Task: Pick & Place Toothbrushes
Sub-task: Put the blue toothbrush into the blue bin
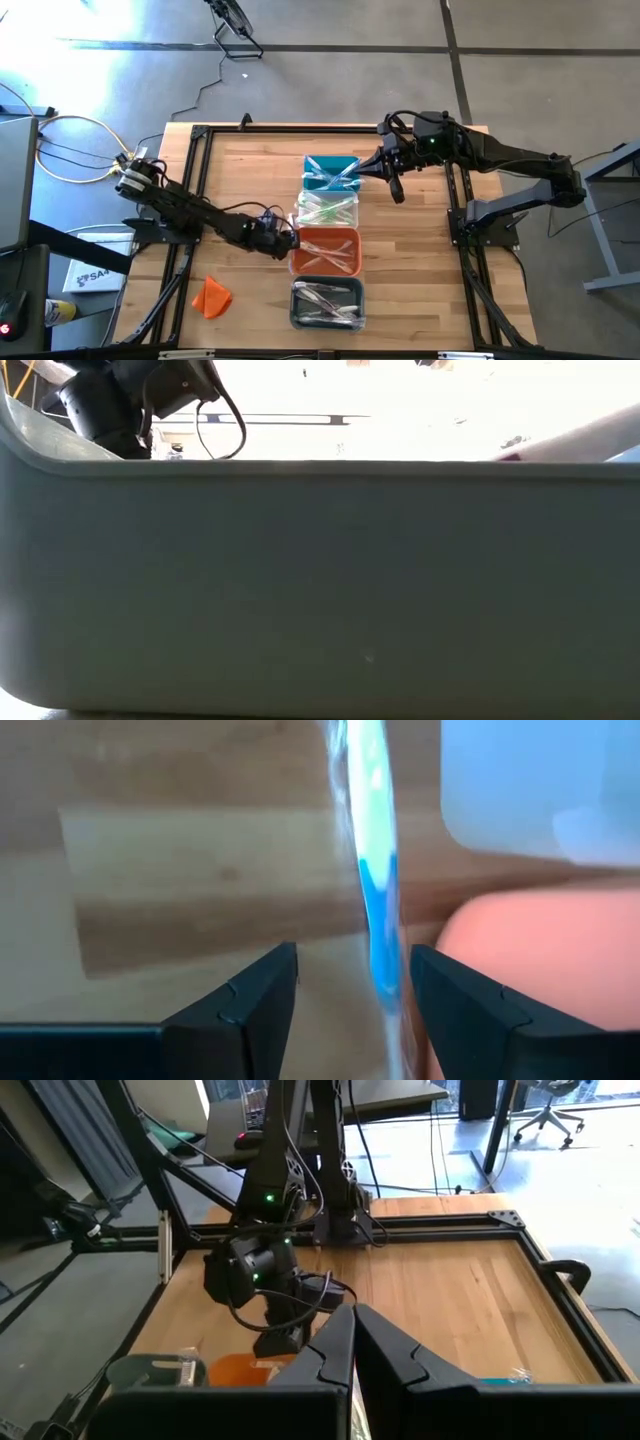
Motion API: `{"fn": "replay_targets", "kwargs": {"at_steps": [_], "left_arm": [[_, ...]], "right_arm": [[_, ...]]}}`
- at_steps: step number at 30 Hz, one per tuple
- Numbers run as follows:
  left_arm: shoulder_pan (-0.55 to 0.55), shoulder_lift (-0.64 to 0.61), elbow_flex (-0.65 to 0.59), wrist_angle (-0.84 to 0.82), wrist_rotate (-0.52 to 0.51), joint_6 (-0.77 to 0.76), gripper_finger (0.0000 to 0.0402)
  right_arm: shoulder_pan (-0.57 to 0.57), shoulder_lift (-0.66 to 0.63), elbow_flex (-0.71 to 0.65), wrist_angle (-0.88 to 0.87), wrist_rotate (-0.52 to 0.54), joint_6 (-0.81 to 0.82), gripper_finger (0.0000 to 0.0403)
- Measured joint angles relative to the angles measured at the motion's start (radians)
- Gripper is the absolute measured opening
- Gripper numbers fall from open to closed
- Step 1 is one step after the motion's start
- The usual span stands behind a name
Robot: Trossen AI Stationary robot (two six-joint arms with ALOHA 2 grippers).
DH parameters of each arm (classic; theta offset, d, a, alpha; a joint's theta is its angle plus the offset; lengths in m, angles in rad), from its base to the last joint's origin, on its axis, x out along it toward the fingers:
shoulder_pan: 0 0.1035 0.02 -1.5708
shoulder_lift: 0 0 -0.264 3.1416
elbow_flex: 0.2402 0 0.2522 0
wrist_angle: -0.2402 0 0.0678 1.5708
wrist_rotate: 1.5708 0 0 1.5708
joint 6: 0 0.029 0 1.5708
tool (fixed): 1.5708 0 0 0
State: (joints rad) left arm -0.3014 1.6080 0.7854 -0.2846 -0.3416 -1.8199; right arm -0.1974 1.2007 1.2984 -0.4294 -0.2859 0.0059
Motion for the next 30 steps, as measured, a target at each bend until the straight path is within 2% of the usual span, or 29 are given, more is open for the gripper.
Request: {"fn": "replay_targets", "kwargs": {"at_steps": [7, 10, 14, 21, 26, 30], "left_arm": [[0.05, 0.001, 0.06, -0.152, -0.013, 0.084, 0.0194], [0.081, 0.001, 0.068, -0.176, 0.0, 0.126, 0.0182], [0.125, 0.001, 0.069, -0.166, 0.04, 0.205, 0.0135], [0.148, -0.01, 0.069, -0.115, 0.052, 0.333, 0.0017], [0.148, -0.021, 0.07, -0.113, 0.057, 0.387, 0.0008], [0.171, -0.021, 0.07, -0.097, 0.074, 0.449, 0.0002]], "right_arm": [[0.0, 0.0, 0.0, 0.0, -0.001, -0.001, 0.0004], [0.0, 0.0, 0.0, 0.0, -0.001, -0.001, 0.0004], [0.0, 0.0, 0.0, 0.0, -0.001, 0.01, 0.0004], [0.0, 0.0, 0.0, -0.001, -0.002, 0.023, 0.0004], [0.0, 0.0, 0.0, -0.001, 0.004, 0.024, 0.0004], [0.001, 0.0, 0.0, -0.001, 0.046, 0.024, 0.0004]]}}
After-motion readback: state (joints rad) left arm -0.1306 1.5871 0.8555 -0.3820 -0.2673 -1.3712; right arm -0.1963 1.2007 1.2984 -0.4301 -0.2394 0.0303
